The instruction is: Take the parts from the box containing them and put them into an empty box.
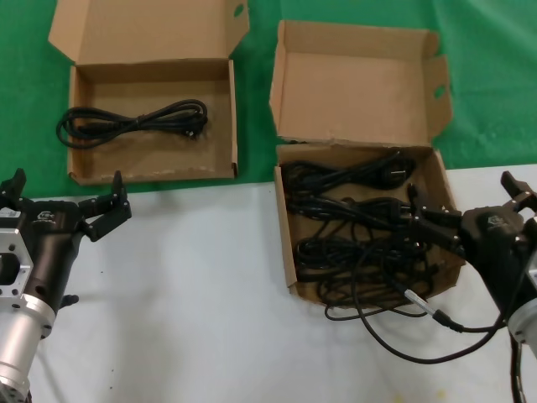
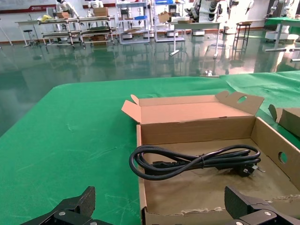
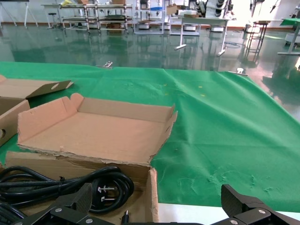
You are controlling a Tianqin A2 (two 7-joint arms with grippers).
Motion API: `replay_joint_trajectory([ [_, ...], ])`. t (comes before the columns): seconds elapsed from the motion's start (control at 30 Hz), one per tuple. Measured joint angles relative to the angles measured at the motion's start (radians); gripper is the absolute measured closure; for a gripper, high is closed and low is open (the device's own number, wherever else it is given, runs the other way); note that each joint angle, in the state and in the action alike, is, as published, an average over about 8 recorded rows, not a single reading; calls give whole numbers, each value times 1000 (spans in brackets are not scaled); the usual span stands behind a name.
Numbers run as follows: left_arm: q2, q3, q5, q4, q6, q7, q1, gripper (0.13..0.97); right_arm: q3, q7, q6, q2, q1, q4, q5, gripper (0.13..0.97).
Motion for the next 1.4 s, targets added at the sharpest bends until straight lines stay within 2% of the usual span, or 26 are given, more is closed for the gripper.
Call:
replay_joint_trajectory([
  [1.4,0,0,0,0,0,0,0,132,0,0,0,0,0,0,0,129],
])
